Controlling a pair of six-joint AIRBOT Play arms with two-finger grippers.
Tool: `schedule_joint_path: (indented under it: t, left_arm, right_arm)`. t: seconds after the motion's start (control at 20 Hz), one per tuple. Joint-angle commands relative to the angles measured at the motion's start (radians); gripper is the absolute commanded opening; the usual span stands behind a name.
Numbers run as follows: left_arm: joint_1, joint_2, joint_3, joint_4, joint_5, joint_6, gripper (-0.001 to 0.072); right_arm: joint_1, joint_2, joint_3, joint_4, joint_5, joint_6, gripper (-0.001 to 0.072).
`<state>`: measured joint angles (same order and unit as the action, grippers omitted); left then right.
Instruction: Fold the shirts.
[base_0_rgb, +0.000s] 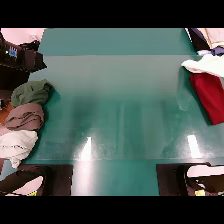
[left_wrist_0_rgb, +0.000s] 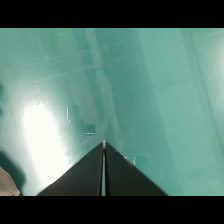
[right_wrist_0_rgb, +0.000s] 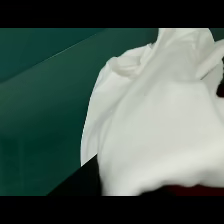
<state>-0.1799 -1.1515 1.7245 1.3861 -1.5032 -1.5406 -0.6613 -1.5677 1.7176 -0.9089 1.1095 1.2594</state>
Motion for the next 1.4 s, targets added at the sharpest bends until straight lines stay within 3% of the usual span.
schedule_joint_path:
  t: [0.0, 0.3, 0.5, 0.75, 0.8, 0.85, 0.9, 1.0, 1.05, 1.1, 1.35]
  left_arm:
    - [0.000, 0.000, -0.001, -0.004, 0.002, -0.005, 0.0033]
    - [0.000, 0.000, -0.001, -0.004, 0.001, -0.003, 0.0033]
    - [0.000, 0.000, -0.001, -0.004, 0.000, 0.009, 0.0033]
    - [0.000, 0.000, -0.001, -0.004, -0.001, 0.030, 0.0033]
    - [0.000, 0.000, -0.001, -0.004, 0.000, 0.030, 0.0033]
    - [0.000, 0.000, -0.001, -0.003, -0.001, 0.030, 0.0033]
    - [0.000, 0.000, -0.001, -0.003, 0.000, 0.030, 0.0033]
    - [0.000, 0.000, -0.001, -0.003, 0.000, 0.030, 0.0033]
    - [0.000, 0.000, -0.001, -0.004, 0.000, 0.030, 0.0033]
    - [0.000, 0.000, -0.001, -0.004, 0.000, 0.030, 0.0033]
    - [0.000, 0.000, -0.001, -0.004, 0.003, 0.029, 0.0034]
  right_arm:
    - [-0.039, 0.068, 0.001, 0.000, 0.027, -0.004, 0.0020]
    - [-0.111, 0.148, 0.001, -0.021, 0.162, 0.005, 0.0021]
    - [-0.142, 0.154, -0.008, -0.264, 0.295, 0.180, 0.0022]
    - [-0.188, 0.183, -0.160, -0.298, 0.351, 0.199, 0.0025]
    - [-0.201, 0.183, -0.189, -0.298, 0.368, 0.199, 0.0042]
    - [-0.216, 0.183, -0.217, -0.298, 0.378, 0.199, 0.0179]
    - [-0.234, 0.183, -0.236, -0.298, 0.388, 0.199, 0.0254]
    - [-0.275, 0.183, -0.262, -0.296, 0.415, 0.199, 0.0280]
    - [-0.295, 0.183, -0.272, -0.296, 0.427, 0.199, 0.0370]
    - [-0.312, 0.184, -0.275, -0.296, 0.444, 0.200, 0.0414]
    - [-0.343, 0.191, -0.231, -0.235, 0.496, 0.249, 0.0411]
